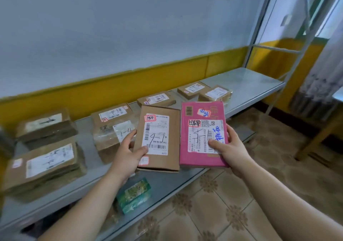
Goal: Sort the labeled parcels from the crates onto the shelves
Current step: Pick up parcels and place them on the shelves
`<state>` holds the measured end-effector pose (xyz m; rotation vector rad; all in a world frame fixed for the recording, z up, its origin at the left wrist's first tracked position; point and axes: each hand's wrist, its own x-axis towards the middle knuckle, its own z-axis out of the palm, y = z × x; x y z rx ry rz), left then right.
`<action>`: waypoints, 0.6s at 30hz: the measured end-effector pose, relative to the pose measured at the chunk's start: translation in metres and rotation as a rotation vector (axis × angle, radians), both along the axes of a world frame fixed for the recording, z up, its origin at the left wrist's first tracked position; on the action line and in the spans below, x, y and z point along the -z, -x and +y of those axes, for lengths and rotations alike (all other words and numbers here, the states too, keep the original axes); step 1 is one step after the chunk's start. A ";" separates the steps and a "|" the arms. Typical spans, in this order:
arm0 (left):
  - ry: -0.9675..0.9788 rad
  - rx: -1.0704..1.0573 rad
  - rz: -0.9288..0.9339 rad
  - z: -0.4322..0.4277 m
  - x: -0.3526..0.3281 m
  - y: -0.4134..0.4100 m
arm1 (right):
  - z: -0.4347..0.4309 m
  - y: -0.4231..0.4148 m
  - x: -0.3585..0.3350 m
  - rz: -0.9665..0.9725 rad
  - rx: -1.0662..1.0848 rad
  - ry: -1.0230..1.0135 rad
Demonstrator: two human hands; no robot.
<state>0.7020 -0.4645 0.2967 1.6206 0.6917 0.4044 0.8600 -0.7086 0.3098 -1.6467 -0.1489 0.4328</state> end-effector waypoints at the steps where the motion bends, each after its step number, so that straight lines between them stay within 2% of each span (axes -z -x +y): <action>1: 0.012 -0.030 0.003 -0.003 0.003 0.002 | 0.002 -0.005 0.005 0.010 -0.025 0.009; 7: 0.063 -0.135 0.074 0.001 0.019 0.026 | 0.018 -0.007 0.027 0.050 -0.127 0.046; 18: 0.099 -0.158 0.073 -0.007 0.030 0.037 | 0.018 -0.014 0.041 0.048 -0.167 0.064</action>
